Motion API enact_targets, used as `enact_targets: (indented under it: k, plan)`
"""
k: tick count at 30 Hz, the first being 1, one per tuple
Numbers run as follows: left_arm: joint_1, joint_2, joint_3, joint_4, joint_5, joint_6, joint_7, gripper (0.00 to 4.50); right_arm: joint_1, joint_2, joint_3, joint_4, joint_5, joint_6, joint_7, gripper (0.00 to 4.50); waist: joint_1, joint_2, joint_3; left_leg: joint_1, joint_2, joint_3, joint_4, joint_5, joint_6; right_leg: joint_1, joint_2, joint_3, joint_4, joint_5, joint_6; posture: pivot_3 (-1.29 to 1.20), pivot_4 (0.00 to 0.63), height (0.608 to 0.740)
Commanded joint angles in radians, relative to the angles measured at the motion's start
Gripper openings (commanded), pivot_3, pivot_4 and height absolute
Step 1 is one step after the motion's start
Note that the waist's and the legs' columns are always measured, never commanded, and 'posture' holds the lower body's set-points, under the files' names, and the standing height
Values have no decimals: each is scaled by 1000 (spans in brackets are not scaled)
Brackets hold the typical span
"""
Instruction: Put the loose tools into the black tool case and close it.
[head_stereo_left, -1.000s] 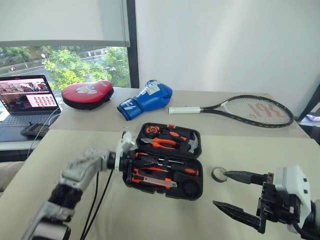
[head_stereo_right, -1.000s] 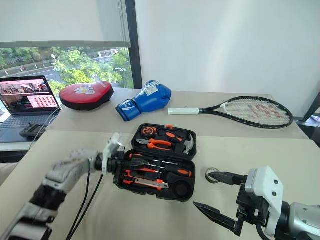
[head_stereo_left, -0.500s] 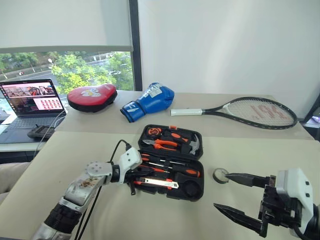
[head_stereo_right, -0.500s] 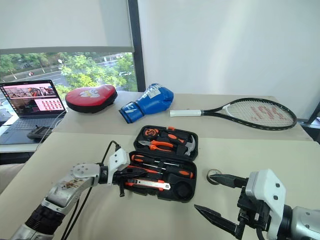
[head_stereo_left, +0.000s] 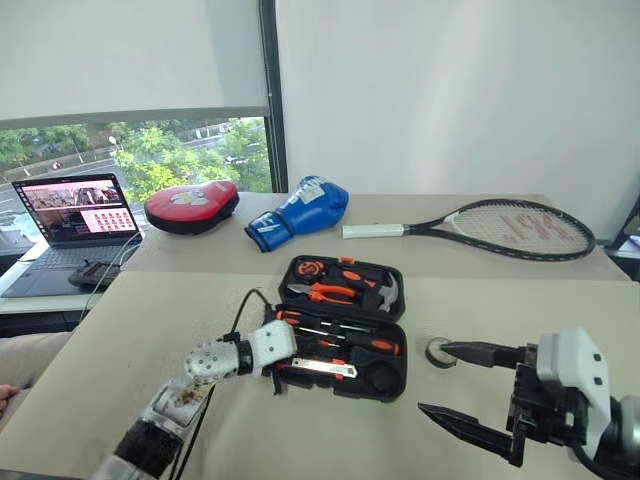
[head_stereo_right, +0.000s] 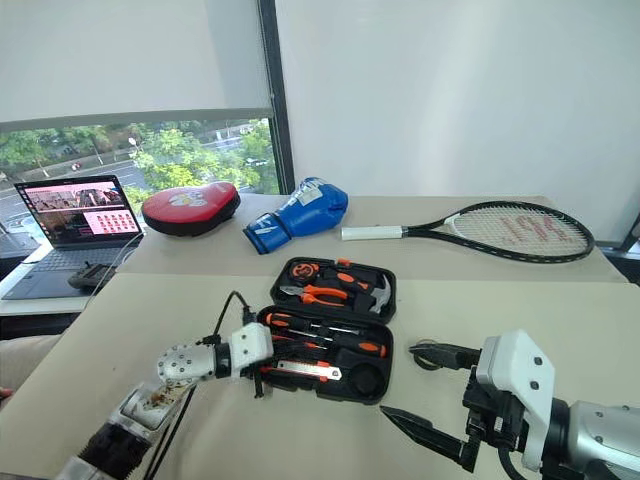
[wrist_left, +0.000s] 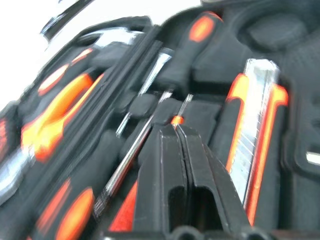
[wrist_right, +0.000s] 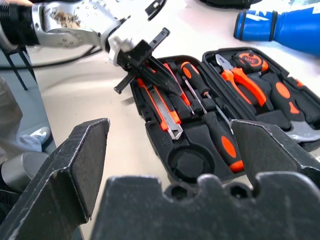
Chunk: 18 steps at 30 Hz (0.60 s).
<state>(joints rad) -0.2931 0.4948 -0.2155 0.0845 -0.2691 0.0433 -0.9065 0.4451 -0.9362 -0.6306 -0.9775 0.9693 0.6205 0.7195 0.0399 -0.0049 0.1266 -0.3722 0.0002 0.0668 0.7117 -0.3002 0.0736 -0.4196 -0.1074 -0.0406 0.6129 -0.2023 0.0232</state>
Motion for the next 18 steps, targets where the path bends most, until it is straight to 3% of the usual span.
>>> enact_targets:
  k: [1,3,8,18]
  plan:
    - [-27,54,115,-117,-292,334,-99,65,-17,3,10,6,-16,-12,1,4500,-3,-6,4,-1,0,0,0,0,0,-1,2,-1,0,1,1,0,150,740]
    - [-48,100,143,-149,-361,443,-146,65,-25,4,18,15,-20,-17,6,4500,-8,-12,8,-6,1,0,0,1,-1,-4,11,-1,0,3,5,0,150,740]
    - [-37,196,98,-182,-318,486,-241,65,-56,2,47,33,-32,-20,18,4500,-12,-13,9,-9,-1,0,0,-2,1,-5,11,0,-3,6,0,0,150,740]
    - [-52,212,-44,-99,-32,423,-164,65,-59,4,40,27,-31,-10,24,4500,1,-16,11,-11,-3,-1,0,-5,5,-4,-1,0,-7,1,-6,0,150,740]
